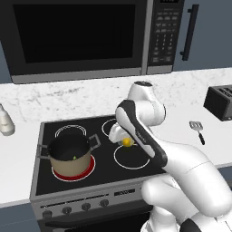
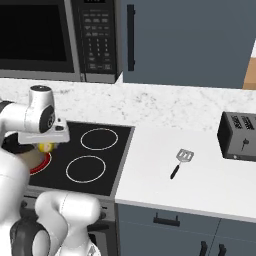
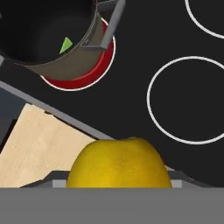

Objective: Put the lemon and lemon wedge in the pot. Retrieve the spatula and lightly stir the vegetables in the pot.

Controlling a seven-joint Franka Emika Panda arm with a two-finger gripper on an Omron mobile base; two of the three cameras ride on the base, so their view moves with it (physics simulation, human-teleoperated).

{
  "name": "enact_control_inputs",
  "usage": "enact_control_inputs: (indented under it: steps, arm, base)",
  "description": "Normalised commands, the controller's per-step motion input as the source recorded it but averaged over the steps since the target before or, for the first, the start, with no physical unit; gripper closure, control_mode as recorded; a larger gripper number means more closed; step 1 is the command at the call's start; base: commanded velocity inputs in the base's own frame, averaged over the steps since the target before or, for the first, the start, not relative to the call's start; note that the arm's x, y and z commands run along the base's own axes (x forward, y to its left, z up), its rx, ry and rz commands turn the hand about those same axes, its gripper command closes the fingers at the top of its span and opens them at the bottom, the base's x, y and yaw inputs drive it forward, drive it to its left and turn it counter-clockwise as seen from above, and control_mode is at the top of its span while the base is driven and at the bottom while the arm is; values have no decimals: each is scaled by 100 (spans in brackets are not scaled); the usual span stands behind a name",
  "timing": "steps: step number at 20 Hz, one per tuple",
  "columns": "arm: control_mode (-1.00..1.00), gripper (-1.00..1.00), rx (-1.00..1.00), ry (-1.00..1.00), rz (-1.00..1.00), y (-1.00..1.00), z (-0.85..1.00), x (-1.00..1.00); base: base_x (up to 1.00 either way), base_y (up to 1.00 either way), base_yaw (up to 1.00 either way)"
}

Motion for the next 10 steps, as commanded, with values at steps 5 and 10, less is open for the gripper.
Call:
enact_control_inputs:
  steps: [5, 10]
  arm:
    - [-100, 100, -5, -1, 12, 100, 0, 0]
    - [-100, 100, 0, -4, 4, 100, 1, 9]
  base:
    - [0, 0, 0]
    - [0, 0, 0]
